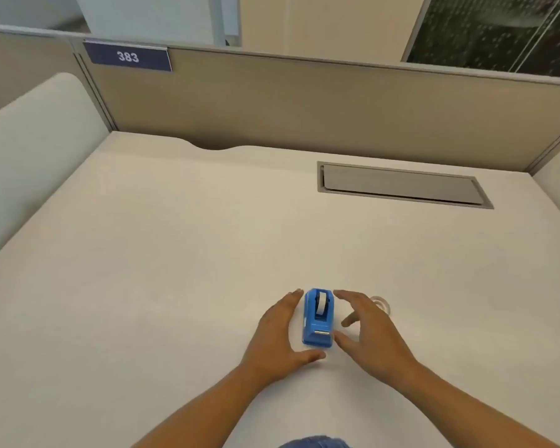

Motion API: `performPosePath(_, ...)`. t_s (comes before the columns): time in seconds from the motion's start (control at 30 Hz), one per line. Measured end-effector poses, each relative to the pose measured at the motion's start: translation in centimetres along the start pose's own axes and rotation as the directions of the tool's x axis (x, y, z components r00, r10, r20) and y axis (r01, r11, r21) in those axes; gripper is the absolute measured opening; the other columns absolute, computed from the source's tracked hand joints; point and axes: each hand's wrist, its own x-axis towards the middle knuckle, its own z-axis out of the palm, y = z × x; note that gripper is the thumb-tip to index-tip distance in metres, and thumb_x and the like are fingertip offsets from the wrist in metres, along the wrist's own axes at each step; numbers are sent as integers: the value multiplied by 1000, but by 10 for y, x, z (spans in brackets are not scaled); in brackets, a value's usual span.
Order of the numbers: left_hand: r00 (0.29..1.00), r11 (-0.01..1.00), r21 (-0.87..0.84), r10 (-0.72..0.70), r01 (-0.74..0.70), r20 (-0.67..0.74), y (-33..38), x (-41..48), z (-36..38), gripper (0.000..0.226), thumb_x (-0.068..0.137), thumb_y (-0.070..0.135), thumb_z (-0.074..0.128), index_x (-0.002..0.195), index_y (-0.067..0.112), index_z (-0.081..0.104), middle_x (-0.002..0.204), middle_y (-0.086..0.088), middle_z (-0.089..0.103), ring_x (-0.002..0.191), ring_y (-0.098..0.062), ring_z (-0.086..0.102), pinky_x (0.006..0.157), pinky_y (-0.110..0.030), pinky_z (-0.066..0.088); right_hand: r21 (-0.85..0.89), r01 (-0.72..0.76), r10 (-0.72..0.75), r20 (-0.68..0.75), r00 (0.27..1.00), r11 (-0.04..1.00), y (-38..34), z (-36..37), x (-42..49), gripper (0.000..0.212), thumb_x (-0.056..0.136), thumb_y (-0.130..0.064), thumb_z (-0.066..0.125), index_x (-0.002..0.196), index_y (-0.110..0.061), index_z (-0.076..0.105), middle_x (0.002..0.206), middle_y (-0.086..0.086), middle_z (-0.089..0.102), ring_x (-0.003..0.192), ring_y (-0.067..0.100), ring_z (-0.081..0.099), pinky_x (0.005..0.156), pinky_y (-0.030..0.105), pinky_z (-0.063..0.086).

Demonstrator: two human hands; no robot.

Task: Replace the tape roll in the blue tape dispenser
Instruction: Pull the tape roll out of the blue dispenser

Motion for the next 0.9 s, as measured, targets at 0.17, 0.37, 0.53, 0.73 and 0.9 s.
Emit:
performPosePath(0.17, 997, 998, -30, 48, -46, 58, 0, 13, 5, 111, 55, 82, 66, 141, 57, 0, 149, 34, 22, 135, 4, 31, 105, -10, 24, 65, -29, 26, 39, 999, 997, -6, 1, 26, 58, 83, -28, 71, 130, -47, 42, 124, -32, 43, 85, -3, 64, 72, 10, 44)
performPosePath(0.37, 991, 992, 12, 123, -123, 49, -5, 16, 9, 104, 65, 78, 61, 146, 51, 2, 152, 40, 9, 134, 18, 20, 106, -8, 22, 6, 22, -22, 112, 993, 1000, -7, -2, 38, 50, 79, -27, 72, 122, -44, 53, 117, -31, 56, 82, -1, 61, 78, 11, 46)
performPosePath(0.53, 997, 996, 36, 79, -80, 21, -4, 17, 10, 98, 68, 77, 59, 144, 55, 1, 144, 45, 20, 123, 23, 28, 99, -1, 23, -37, 82, -76, 134, 988, 996, -6, -2, 45, 43, 81, -24, 73, 119, -39, 60, 111, -24, 61, 86, -8, 55, 82, 8, 42)
performPosePath(0.73, 1000, 999, 27, 30, -31, 9, -4, 16, 9, 94, 68, 79, 57, 140, 61, -1, 146, 26, 39, 127, 3, 44, 99, -11, 32, -95, 109, -93, 166, 982, 989, -12, -6, 54, 35, 79, -23, 76, 112, -28, 67, 103, -14, 69, 72, -10, 51, 70, 2, 35)
performPosePath(0.9, 999, 998, 48, 35, -35, -3, -4, 15, 8, 94, 69, 80, 55, 140, 60, -2, 146, 24, 42, 126, 1, 45, 97, -10, 32, -126, 100, -83, 135, 987, 987, -19, -12, 55, 28, 75, -21, 77, 100, -31, 70, 89, -19, 66, 66, -8, 55, 69, -5, 35)
